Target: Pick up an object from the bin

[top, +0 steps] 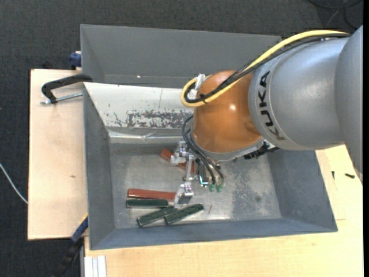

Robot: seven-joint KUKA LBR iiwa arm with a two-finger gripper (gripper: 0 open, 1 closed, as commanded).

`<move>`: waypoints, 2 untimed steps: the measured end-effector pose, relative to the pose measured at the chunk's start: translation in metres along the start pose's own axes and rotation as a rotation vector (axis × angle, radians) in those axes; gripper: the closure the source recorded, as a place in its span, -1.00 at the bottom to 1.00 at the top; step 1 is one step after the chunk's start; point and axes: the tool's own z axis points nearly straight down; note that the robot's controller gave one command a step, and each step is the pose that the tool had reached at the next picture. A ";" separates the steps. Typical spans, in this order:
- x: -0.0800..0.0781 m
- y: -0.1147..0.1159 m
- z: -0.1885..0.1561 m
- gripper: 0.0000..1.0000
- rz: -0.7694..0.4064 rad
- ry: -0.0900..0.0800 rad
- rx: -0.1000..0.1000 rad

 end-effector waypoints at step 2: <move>-0.015 0.003 0.069 1.00 -0.050 -0.011 -0.001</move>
Offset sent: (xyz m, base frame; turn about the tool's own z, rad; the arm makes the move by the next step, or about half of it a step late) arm 0.0079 0.0009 -0.0840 -0.0492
